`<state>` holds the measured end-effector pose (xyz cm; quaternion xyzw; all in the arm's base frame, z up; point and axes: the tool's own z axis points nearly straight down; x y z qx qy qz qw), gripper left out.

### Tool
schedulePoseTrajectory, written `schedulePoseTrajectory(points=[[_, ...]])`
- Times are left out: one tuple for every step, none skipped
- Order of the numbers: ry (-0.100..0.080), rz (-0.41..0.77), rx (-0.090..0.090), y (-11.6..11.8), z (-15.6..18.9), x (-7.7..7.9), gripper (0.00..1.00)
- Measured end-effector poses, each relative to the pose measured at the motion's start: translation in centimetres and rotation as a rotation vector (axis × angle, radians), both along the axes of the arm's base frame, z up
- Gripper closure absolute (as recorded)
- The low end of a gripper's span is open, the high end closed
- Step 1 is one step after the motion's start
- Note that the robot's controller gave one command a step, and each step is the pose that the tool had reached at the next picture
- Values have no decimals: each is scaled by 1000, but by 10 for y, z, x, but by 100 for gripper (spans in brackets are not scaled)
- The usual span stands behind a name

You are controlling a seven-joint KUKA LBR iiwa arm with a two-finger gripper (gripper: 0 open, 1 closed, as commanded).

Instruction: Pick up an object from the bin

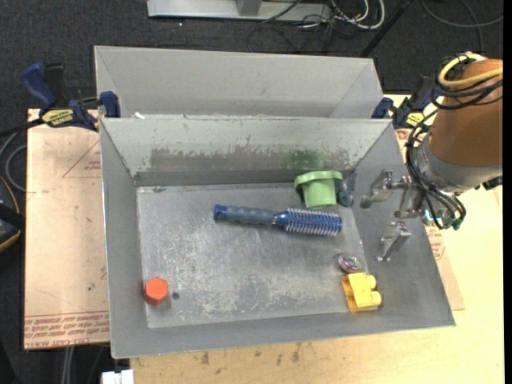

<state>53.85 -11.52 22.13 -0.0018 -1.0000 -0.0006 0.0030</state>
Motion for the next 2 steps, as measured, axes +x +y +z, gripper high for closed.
schedulePoseTrajectory(points=[[-10, 142, -1, 67, -149, 56, 0], [-12, 180, 2, 110, -119, 58, 0]])
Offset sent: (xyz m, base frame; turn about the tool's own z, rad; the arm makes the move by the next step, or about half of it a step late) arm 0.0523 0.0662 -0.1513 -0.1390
